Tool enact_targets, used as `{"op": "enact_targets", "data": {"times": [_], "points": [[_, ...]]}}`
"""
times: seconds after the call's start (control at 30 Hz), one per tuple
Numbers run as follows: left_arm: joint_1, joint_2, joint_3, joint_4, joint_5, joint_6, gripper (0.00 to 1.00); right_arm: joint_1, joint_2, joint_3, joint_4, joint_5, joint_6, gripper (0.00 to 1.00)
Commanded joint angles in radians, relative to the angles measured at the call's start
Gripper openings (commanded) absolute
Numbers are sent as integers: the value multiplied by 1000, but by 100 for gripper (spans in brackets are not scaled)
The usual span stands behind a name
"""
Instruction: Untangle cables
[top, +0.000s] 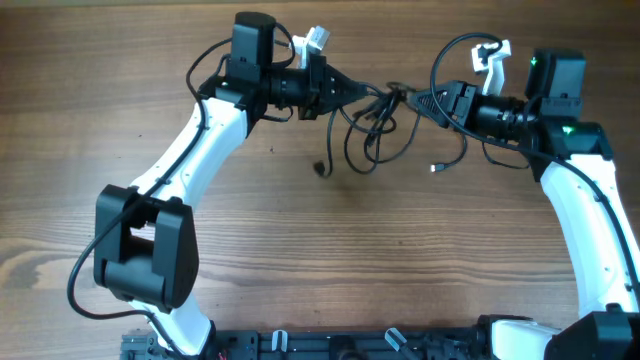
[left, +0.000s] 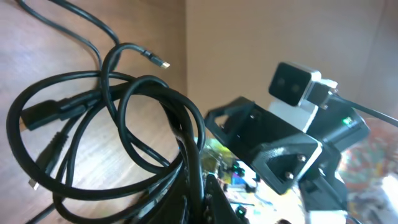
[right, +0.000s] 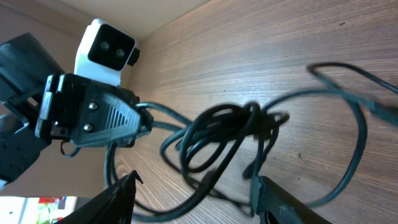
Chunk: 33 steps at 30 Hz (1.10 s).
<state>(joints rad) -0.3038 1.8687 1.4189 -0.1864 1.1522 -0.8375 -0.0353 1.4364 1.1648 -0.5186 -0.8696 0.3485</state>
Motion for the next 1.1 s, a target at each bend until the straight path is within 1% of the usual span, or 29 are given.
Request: {"op": "enact_targets", "data": {"times": [0.0,0.13,0.2,0.27,0.37,0.43,0.47,0.57,0.63,0.7,0.73,0.8,0.83,0.93,0.97,1.03,1.07], "points": [[5,-7,6,10,-25,56,4,21,16,5,-2,19,10,61],[5,-7,6,10,-25,43,4,78,37,5,-9,47,11,57],[5,-7,6,10,-25,18,4,90,46,5,-21,87,33,50],[5,-7,6,10,-25,-13,4,92,47,5,-35,117,78,45],[5,-7,6,10,-29,-61,4,95,47,5,-58,118,114,46],[5,-7,6,10,-37,-61,4,102,49,5,-82,119,133,47],[5,-7,6,10,-40,-61,4,111,53,5,-80,121,156,49],[5,-7,6,10,-43,-61,4,150,85,5,-26,122,223,50],[5,-7,6,10,-48,-60,4,177,116,5,-6,117,249,49],[5,-7,6,10,-58,-61,4,196,134,5,-3,119,256,43],[5,-7,6,10,-64,-61,4,206,143,5,0,119,256,37],[5,-7,6,10,-78,-60,4,209,151,5,2,127,254,18],[5,-7,6,10,-97,-60,4,209,148,5,6,130,248,5],[6,-7,6,9,-190,-56,4,209,88,6,1,122,178,4],[5,-7,6,8,-239,-56,4,209,43,6,2,84,131,4],[5,-7,6,-14,-318,-56,4,209,-26,6,-3,30,94,4],[5,-7,6,-47,-380,-57,4,209,-68,6,-18,10,91,4]]}}
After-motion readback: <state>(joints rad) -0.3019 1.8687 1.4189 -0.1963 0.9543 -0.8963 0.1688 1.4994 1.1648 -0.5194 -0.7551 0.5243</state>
